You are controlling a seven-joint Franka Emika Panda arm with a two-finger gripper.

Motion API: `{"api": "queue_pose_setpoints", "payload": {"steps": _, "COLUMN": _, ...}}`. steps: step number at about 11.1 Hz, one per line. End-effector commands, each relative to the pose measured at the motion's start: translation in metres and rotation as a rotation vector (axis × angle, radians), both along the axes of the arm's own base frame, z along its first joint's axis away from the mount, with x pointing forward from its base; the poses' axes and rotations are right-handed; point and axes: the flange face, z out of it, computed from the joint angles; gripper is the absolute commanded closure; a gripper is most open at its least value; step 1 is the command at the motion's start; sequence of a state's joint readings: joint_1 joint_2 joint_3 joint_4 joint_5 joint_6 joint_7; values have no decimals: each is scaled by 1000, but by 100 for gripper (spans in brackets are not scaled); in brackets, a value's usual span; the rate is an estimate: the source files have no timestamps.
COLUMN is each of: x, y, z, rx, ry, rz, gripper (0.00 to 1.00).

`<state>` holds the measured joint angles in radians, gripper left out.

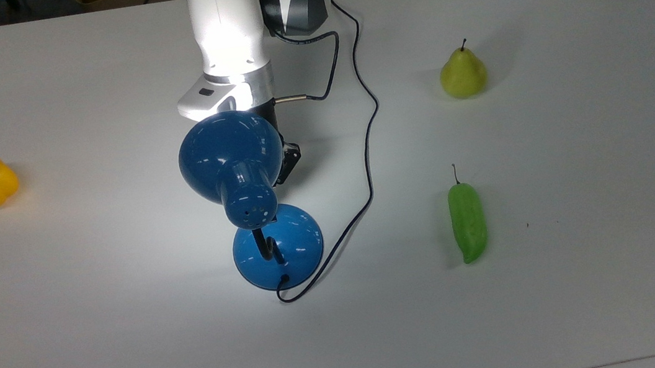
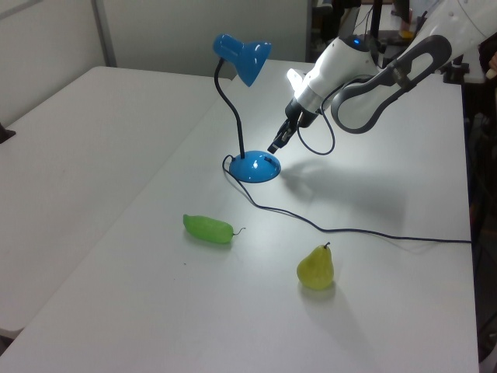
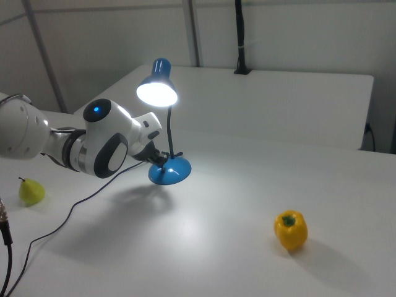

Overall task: Turn off lamp
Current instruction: 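Press the switch on the lamp base with the gripper fingers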

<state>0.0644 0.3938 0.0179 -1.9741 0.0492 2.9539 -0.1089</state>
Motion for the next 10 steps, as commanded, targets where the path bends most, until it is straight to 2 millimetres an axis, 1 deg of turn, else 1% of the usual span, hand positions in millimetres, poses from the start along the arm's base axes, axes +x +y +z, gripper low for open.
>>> {"api": "queue_pose_setpoints", "payload": {"steps": 1, "x": 5, "y": 5, "z": -12, "rx": -28, "ry": -43, "rz": 35, "gripper": 100}}
{"api": "queue_pose_setpoints", "payload": {"steps": 4, "x": 5, "y": 4, "z": -13, "rx": -32, "ry": -54, "rz": 38, "gripper": 100}}
{"api": "queue_pose_setpoints", "payload": {"steps": 7, "x": 5, "y": 5, "z": -30, "rx": -50, "ry": -29, "rz": 57, "gripper": 100}}
{"api": "queue_pose_setpoints", "payload": {"steps": 10, "x": 4, "y": 1, "z": -34, "rx": -56, "ry": -22, "rz": 55, "gripper": 100}}
